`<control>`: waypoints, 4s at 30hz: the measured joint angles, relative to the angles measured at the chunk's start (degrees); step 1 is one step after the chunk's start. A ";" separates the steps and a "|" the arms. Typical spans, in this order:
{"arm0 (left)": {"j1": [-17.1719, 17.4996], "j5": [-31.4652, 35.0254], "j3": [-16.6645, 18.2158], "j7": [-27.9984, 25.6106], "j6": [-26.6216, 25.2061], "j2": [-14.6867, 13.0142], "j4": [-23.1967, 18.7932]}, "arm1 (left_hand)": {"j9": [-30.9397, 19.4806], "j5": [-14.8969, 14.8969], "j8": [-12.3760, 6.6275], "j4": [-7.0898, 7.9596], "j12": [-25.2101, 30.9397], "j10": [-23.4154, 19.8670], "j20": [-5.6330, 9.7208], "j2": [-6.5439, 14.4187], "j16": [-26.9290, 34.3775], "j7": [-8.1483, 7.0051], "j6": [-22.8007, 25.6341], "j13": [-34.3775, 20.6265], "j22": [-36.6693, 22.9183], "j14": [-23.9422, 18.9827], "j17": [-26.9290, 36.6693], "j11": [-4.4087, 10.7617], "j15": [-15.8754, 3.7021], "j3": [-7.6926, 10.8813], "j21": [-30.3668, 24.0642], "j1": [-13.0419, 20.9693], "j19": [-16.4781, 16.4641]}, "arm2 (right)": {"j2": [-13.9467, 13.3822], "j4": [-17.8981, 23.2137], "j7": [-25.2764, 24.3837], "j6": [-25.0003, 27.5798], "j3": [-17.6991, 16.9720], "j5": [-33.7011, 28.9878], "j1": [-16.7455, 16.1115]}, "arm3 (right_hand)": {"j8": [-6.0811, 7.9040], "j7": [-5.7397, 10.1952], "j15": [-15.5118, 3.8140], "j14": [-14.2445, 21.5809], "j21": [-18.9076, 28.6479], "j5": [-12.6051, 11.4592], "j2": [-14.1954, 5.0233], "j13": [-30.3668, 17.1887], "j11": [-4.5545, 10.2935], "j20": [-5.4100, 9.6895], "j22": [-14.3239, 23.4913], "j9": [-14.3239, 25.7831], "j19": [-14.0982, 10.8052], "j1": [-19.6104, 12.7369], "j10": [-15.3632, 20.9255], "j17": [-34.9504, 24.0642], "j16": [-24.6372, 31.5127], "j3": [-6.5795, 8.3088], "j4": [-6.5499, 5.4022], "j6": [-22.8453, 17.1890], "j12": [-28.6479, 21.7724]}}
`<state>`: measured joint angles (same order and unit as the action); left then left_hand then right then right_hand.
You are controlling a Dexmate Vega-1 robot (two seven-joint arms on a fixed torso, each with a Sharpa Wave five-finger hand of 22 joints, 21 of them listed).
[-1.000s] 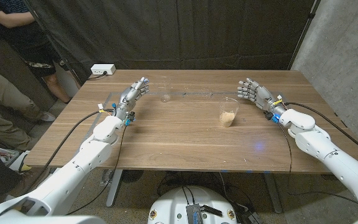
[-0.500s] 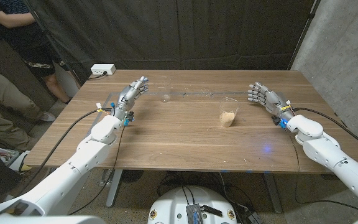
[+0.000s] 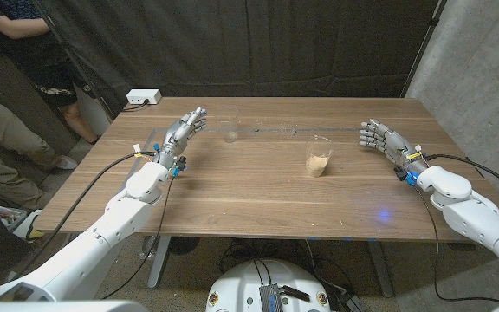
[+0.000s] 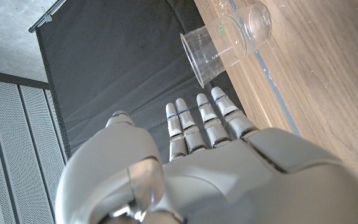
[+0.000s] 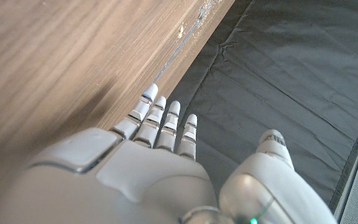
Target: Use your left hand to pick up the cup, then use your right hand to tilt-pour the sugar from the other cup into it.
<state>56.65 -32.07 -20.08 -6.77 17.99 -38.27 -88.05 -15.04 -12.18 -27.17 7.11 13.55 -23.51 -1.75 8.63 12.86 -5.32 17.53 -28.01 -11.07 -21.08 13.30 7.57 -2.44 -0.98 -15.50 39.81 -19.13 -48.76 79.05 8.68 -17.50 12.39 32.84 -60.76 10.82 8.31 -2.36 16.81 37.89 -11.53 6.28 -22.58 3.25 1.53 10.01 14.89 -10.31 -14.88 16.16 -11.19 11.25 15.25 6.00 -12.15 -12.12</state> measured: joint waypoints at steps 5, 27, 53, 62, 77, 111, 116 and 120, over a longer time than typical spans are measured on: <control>0.41 0.16 0.12 -0.56 -0.08 -0.53 -0.77 | 0.00 0.00 0.00 0.00 0.00 -0.31 0.00 0.00 0.00 0.10 0.10 0.00 0.00 -0.09 0.00 0.29 0.10 0.00 0.00 0.00 0.00 | -0.88 0.62 -0.69 0.02 -0.41 -0.27 -0.99 | -0.24 -0.57 0.00 0.00 -0.52 -0.30 0.85 0.19 0.56 0.00 -0.01 -0.18 0.00 0.85 -0.60 0.00 0.00 -0.64 0.17 2.61 0.00; 1.54 1.29 0.65 -2.45 -1.99 -2.82 -4.05 | 0.01 0.00 0.00 -0.23 -0.03 -0.30 0.00 0.00 0.00 -0.11 0.30 0.00 0.00 -0.09 0.01 0.29 0.09 0.23 0.00 0.00 0.01 | -9.20 4.14 -2.47 -1.24 -2.25 -5.68 -7.62 | -0.65 -7.89 0.24 -8.85 -7.38 -5.33 4.77 3.70 -1.07 0.82 -0.42 -3.71 -2.05 -5.69 -13.69 1.07 -1.30 -8.22 3.48 21.40 1.33; 0.30 2.76 0.32 -2.22 -3.70 -4.05 -4.71 | 0.01 0.00 -0.42 -0.05 -0.03 -0.93 0.31 0.02 0.00 -0.11 0.91 0.00 0.00 -0.41 0.01 0.31 -0.21 0.40 0.00 -0.02 -0.30 | -13.13 4.80 -9.57 -1.09 -0.70 -16.84 -9.96 | 1.90 -5.26 0.21 -12.14 -11.82 -7.41 2.88 5.33 -0.52 0.83 -0.26 -3.54 -0.15 -7.58 -14.35 1.17 -1.30 -10.46 2.52 17.27 0.28; -0.15 3.45 0.10 -2.18 -4.49 -4.25 -4.99 | 0.01 0.00 -0.42 0.01 -0.03 -1.14 0.31 0.51 0.00 0.11 1.12 0.00 0.00 -0.73 0.02 0.11 0.10 0.46 0.00 -0.52 -0.30 | -13.04 3.59 -10.71 -2.53 0.21 -19.03 -9.55 | 1.67 -5.42 0.32 -13.02 -12.48 -7.77 2.88 5.56 -0.47 0.52 -0.26 -3.55 0.15 -8.18 -15.54 1.18 -1.30 -10.83 2.45 17.72 0.46; -2.19 4.33 -0.70 -0.80 -4.87 -3.92 -3.74 | 0.01 0.00 -0.42 0.01 -0.03 -1.14 0.41 0.05 0.00 0.20 1.22 0.00 0.00 -0.72 0.02 0.11 0.10 0.46 0.00 -0.54 -0.41 | -14.03 2.78 -9.91 -5.43 1.60 -20.79 -9.39 | 1.67 -4.49 0.10 -12.80 -12.92 -8.22 2.88 5.95 0.36 0.72 -0.26 -3.28 -0.11 -8.18 -15.30 1.18 -0.85 -11.30 1.97 17.78 0.23; -2.69 4.94 -0.59 0.19 -5.26 -4.20 -3.42 | 0.14 0.00 -0.41 -0.24 -0.04 -1.44 0.63 0.05 0.00 0.20 1.21 0.00 0.01 -0.72 0.03 0.40 0.10 0.70 0.27 -0.54 -0.19 | -10.74 3.25 -12.77 -6.97 4.83 -23.95 -7.66 | 2.17 -4.51 0.02 -12.10 -14.64 -9.10 1.82 6.37 0.27 0.52 -0.25 -3.29 -0.48 -9.24 -13.97 1.19 -0.63 -11.45 2.13 16.53 -0.67; -2.83 4.90 -0.65 0.58 -5.16 -4.17 -3.03 | 0.14 0.00 -0.41 -0.23 -0.04 -1.44 0.62 0.05 0.00 0.20 1.21 0.00 0.01 -0.72 0.03 0.40 0.10 0.70 0.27 -0.55 -0.19 | -10.54 4.09 -13.77 -6.68 4.80 -24.41 -8.09 | 2.17 -4.51 0.02 -12.10 -14.64 -9.10 1.60 6.37 0.26 0.52 -0.22 -3.29 -0.49 -9.46 -13.98 1.19 -0.63 -11.45 2.13 16.54 -0.67; -2.93 4.84 -0.68 0.83 -4.89 -4.14 -2.77 | 0.14 0.00 -0.41 -0.23 -0.03 -1.63 0.62 0.03 0.00 0.20 1.21 0.00 0.00 -0.72 0.03 0.21 0.10 0.70 0.27 -0.57 -0.19 | -10.28 4.61 -14.52 -6.44 4.71 -24.72 -8.31 | 2.17 -4.83 0.01 -12.10 -14.64 -9.10 1.60 6.36 0.26 0.52 -0.22 -3.30 -0.49 -9.46 -13.98 1.19 -0.63 -11.45 2.13 16.22 -0.66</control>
<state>53.72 -27.23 -20.76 -5.94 13.11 -42.41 -90.82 -14.90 -12.18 -27.58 6.88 13.52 -25.15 -1.13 8.66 12.86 -5.11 18.74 -28.01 -11.07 -21.80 13.33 7.79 -2.34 -0.29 -15.23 39.24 -19.32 -59.04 83.66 -5.84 -23.94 17.10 8.12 -69.07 12.99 3.48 -2.35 4.72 23.25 -20.62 7.88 -16.21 3.51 2.05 9.79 11.59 -10.80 -24.34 2.18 -10.00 10.62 3.79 8.14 4.08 -12.78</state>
